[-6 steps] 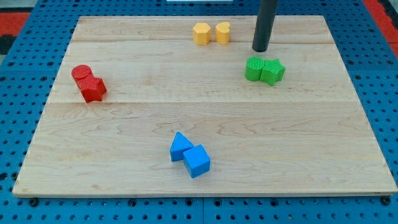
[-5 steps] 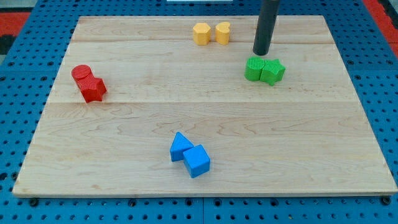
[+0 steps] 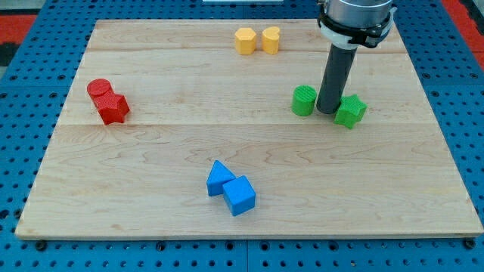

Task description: Place the green blocks diagonally to each other

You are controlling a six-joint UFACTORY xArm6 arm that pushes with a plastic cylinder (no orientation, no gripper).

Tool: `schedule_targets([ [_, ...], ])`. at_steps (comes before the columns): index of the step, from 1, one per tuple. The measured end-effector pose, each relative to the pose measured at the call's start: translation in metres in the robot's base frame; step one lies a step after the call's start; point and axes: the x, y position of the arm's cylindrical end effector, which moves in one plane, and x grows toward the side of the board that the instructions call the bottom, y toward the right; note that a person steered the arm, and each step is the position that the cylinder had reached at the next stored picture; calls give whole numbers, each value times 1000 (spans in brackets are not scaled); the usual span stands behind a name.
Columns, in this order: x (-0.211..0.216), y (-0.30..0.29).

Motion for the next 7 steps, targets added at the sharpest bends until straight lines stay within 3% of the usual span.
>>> schedule_targets([
  [2, -18, 57],
  [7, -28, 114],
])
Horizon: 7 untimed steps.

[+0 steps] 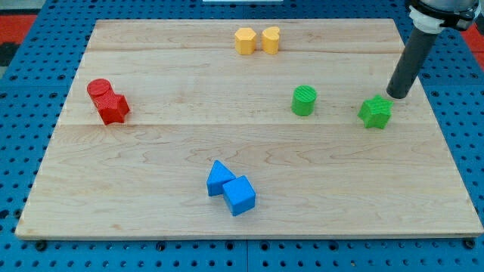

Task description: Place the green blocks diagonally to each other

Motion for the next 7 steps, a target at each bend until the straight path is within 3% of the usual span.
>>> schedule_targets([
  [2, 47, -48],
  [4, 45, -52],
  [7, 48, -109],
])
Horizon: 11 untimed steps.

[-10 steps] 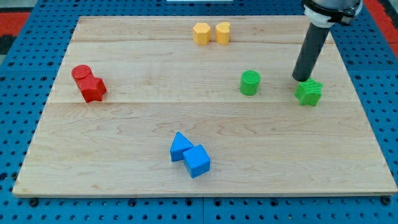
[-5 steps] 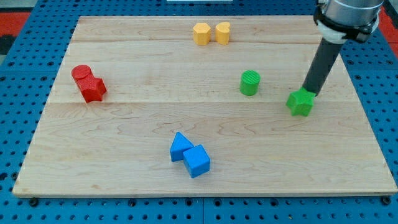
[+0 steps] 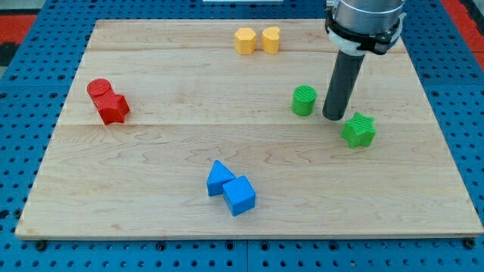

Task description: Place the green blocks diagonally to each other

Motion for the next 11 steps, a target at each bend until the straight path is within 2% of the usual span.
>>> schedule_targets([
  [2, 21, 1],
  [5, -11, 4],
  [7, -7, 37],
  [8, 1, 23],
  [10, 55, 13],
  [11, 62, 13],
])
